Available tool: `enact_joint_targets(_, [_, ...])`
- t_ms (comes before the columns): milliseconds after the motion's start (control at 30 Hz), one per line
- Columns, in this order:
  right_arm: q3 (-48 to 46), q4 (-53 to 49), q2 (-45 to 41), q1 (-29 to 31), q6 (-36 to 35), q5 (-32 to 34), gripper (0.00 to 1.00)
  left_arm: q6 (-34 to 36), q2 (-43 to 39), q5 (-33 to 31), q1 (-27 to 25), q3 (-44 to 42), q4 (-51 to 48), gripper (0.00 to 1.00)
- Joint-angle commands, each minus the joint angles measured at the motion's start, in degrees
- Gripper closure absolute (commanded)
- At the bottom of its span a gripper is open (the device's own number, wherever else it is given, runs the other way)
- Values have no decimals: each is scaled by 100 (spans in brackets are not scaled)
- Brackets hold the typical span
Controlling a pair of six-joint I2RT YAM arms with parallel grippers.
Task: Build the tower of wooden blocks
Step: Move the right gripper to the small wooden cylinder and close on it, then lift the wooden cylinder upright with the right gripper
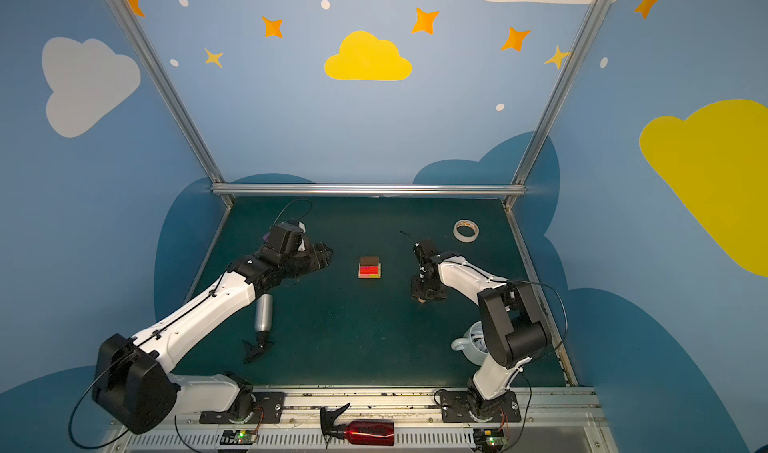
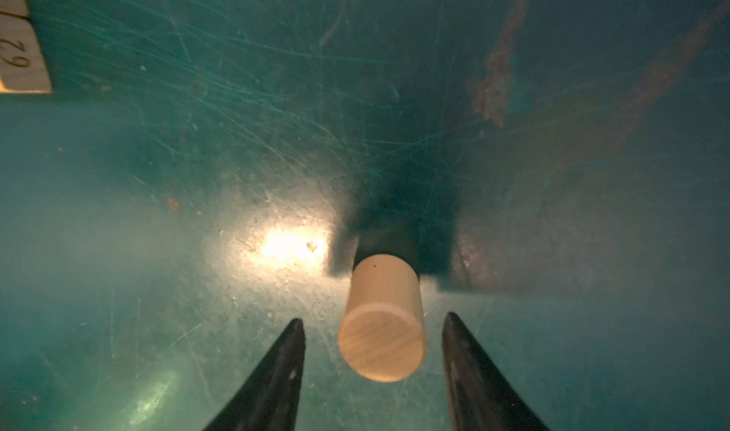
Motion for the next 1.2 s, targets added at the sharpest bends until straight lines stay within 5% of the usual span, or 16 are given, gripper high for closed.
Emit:
enact_joint_targets(0, [98, 27, 126, -40, -16, -74, 47, 4, -105, 42, 33, -34, 72, 19])
enact_joint_targets(633, [140, 61, 254, -69, 2, -164, 67, 5, -92, 51, 33, -46, 73, 19])
enact_joint_targets(1167, [264, -83, 303, -68, -54, -94, 63, 23, -83, 68, 31, -24, 86, 19])
